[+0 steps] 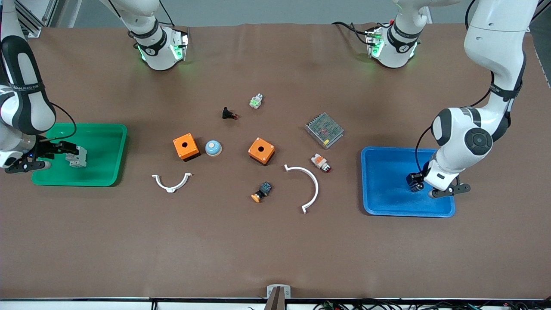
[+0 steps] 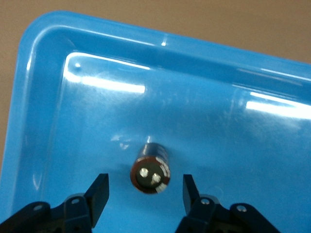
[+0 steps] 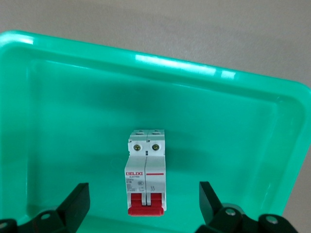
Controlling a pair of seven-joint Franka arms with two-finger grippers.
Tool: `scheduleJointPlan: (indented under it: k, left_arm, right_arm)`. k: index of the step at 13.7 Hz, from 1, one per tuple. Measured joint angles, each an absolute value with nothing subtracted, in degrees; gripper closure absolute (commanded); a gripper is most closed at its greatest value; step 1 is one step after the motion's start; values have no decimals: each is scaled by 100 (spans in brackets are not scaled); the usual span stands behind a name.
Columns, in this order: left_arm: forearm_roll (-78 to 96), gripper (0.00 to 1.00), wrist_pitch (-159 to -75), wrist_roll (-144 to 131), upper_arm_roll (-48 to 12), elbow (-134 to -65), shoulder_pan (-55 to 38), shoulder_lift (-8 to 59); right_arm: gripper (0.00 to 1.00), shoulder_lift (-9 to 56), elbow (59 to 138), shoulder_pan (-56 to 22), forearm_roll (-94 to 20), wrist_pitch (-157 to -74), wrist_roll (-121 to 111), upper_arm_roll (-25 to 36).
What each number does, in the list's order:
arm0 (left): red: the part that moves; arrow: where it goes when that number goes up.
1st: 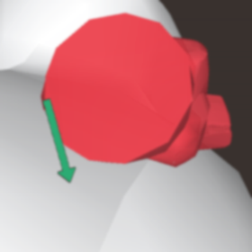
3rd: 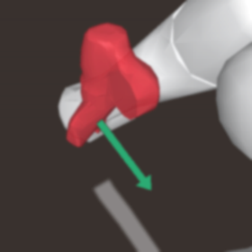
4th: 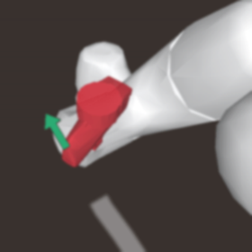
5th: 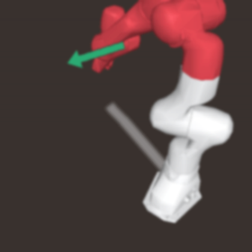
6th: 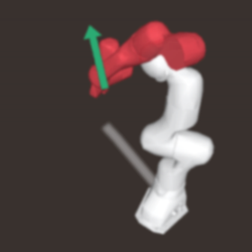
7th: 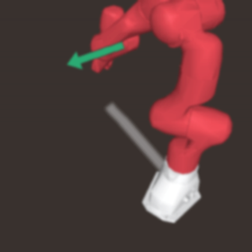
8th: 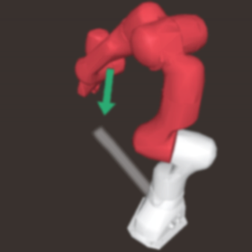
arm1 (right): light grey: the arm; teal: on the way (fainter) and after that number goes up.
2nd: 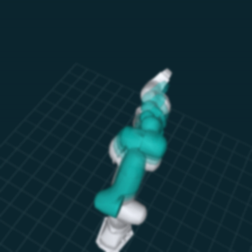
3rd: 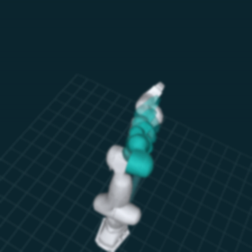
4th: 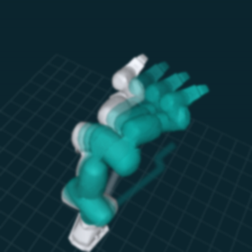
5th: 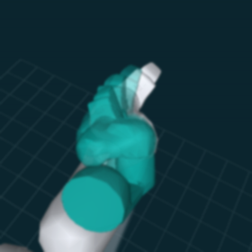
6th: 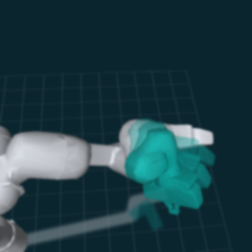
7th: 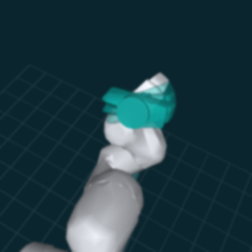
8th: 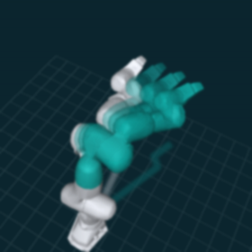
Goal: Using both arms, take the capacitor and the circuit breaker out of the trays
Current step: 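Grasp the black capacitor with the left gripper while the right gripper grasps the breaker, then lift the capacitor with the left gripper while the right gripper lifts the breaker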
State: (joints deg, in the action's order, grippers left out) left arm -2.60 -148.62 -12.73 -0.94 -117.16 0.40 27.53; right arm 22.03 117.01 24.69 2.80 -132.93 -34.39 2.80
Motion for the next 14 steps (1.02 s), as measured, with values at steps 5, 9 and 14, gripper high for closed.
scheduleJointPlan:
  k: [5, 9, 14]
  left_arm:
    - [-260, 36, -14873, -1277, -118, -11462, 72, 2882]
    - [-260, 48, -14872, -1280, -128, -11455, 56, 2909]
    - [-260, 99, -14872, -1538, -139, -11453, 56, 2982]
  right_arm:
    - [48, 2478, 11797, 2504, 280, -13540, -3569, 280]
    - [71, 2507, 11788, 2510, 280, -13582, -3675, 280]
    - [73, 2394, 11586, 2499, 280, -13320, -3684, 203]
